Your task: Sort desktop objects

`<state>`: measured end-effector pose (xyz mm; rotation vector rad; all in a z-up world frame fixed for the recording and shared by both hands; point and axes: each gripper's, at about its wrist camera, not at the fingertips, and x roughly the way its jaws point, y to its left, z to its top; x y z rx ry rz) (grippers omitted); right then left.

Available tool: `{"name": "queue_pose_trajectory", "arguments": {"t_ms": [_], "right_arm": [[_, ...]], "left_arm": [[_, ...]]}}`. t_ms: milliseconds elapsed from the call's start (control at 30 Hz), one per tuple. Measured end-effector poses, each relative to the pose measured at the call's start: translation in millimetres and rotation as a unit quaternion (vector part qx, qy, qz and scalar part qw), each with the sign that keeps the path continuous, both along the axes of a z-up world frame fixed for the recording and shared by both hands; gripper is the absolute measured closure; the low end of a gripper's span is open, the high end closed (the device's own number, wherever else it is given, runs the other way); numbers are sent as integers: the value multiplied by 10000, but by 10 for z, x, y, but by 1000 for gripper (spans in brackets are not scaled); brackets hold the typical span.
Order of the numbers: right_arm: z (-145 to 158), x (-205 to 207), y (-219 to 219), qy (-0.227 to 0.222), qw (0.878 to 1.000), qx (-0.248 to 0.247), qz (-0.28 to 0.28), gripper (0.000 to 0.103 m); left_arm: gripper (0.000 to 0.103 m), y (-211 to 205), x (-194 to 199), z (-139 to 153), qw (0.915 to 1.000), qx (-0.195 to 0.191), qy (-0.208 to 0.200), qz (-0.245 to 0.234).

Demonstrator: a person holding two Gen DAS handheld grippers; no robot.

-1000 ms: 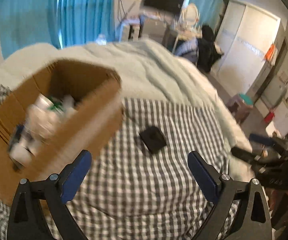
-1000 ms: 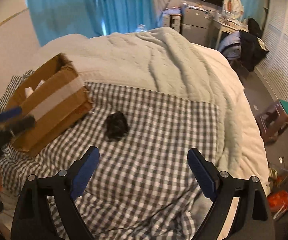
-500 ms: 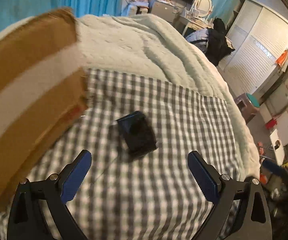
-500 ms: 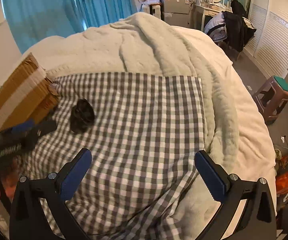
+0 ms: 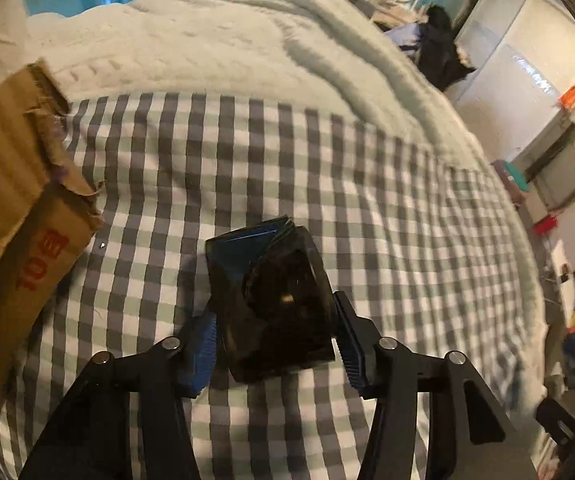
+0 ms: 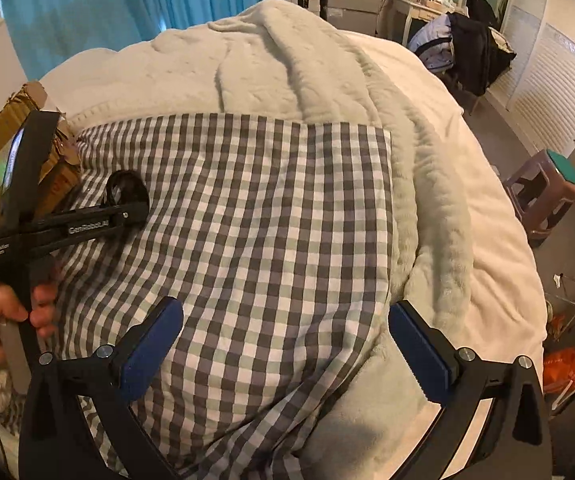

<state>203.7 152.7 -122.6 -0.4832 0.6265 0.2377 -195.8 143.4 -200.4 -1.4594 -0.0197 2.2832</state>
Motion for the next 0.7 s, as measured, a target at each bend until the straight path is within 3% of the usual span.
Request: {"name": "queue_pose_trajectory", "arguments": {"t_ms": [133,200,233,300,533,700], "right_arm": [[45,-165,106,-2,9999,38,145,0],[109,-297,197,-111,9996,16,267,0],[161,-396,262,-192,9992,2,363,0],[264,-589,388,-368,9979,-9,542,0],[574,-1135,841,-642,9917,337,1061,0],[683,-1379,1131,-842,9876,324,1285,0]], "left_arm": [[52,-150,166,244,9998,158,86,-59],[53,-242,291,476,9992,313,218,-111],[62,-298,373,633,9985,425,312,-159],[64,-398,507,890,9971,551,463,-254],[64,-926,768,1819,9848,1198,1211,-327],[64,-1378,773,2300,9788,979,1796,-56]]}}
